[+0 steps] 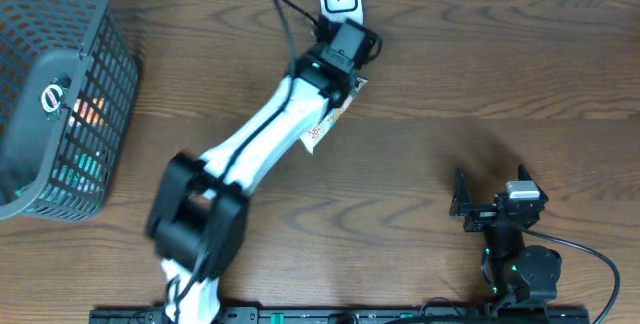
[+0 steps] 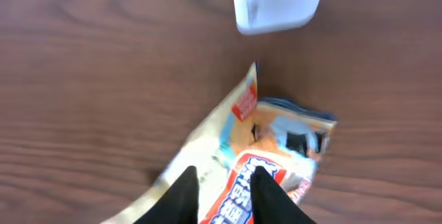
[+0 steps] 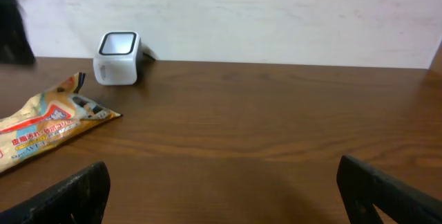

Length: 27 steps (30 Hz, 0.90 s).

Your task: Scan the item barcode

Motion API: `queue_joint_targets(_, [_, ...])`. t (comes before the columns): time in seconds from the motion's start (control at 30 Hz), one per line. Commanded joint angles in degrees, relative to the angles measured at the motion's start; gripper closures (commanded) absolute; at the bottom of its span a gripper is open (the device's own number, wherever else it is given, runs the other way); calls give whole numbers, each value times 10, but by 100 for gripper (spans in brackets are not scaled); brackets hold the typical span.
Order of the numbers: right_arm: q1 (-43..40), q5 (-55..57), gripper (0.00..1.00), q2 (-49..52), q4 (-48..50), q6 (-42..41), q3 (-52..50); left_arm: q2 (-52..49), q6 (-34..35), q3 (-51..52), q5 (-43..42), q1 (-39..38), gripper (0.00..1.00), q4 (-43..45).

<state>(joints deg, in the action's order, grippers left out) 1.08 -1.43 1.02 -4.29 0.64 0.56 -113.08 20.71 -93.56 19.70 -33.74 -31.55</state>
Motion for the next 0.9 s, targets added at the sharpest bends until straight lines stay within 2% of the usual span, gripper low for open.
queue_joint_targets(0.0, [4, 4, 1, -2, -1, -2, -2, 46, 5, 0, 13, 12, 71, -44])
queue_joint_targets(0.07, [4, 4, 1, -2, -1, -2, -2, 44, 24, 0, 3, 14, 71, -73])
queue_joint_targets(0.27, [4, 4, 1, -2, -1, -2, -2, 9, 36, 5, -120, 13, 71, -139])
queue_joint_targets(0.6, [4, 4, 1, -2, -1, -2, -2, -84, 52, 36, -120, 17, 73, -167])
queue_joint_targets(0.87, [4, 4, 1, -2, -1, -2, -2, -87, 58, 36, -198, 15, 73, -176])
